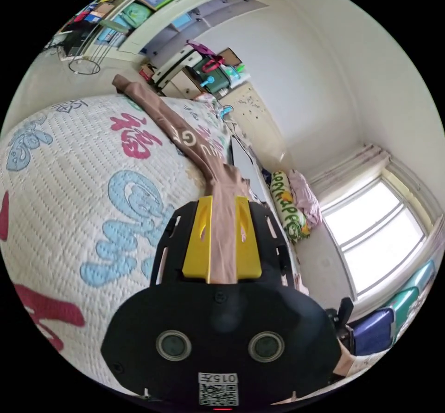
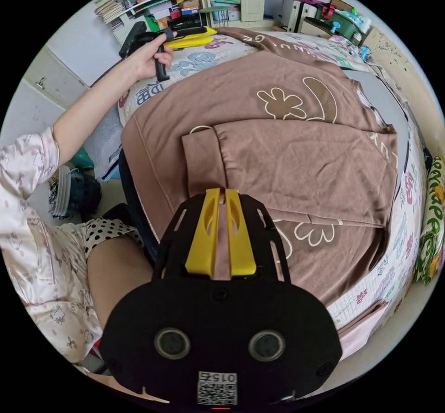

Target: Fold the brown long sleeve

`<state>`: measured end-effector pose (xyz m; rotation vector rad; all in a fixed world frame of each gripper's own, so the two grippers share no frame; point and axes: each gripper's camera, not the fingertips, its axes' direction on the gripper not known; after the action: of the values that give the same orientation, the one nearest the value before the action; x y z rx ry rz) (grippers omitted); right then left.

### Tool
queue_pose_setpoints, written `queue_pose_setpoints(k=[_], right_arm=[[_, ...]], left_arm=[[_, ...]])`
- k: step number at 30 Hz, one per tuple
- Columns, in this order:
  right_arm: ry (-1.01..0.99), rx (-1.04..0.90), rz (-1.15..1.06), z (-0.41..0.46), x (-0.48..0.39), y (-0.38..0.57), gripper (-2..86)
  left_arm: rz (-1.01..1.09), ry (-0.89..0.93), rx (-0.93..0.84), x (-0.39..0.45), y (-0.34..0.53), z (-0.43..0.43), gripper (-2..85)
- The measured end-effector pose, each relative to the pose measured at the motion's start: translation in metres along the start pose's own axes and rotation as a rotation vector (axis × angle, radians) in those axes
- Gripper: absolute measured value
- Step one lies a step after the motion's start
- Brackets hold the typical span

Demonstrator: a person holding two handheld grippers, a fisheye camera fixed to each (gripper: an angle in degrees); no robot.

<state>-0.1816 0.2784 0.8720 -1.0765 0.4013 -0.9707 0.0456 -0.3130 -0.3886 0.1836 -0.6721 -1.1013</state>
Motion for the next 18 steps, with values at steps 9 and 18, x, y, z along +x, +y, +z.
queue_pose_setpoints(k=[9, 18], right_arm=[[0.061, -0.119, 0.020, 0.016, -0.009, -0.050, 0.1], [0.095, -0.171, -0.025, 0.012, -0.011, -0.078, -0.3]], left_arm=[[-0.145, -0.123, 0.144, -0.071, -0.105, 0.097, 13.3], [-0.132, -0.072, 0.271, -0.152, -0.184, 0.132, 13.9]])
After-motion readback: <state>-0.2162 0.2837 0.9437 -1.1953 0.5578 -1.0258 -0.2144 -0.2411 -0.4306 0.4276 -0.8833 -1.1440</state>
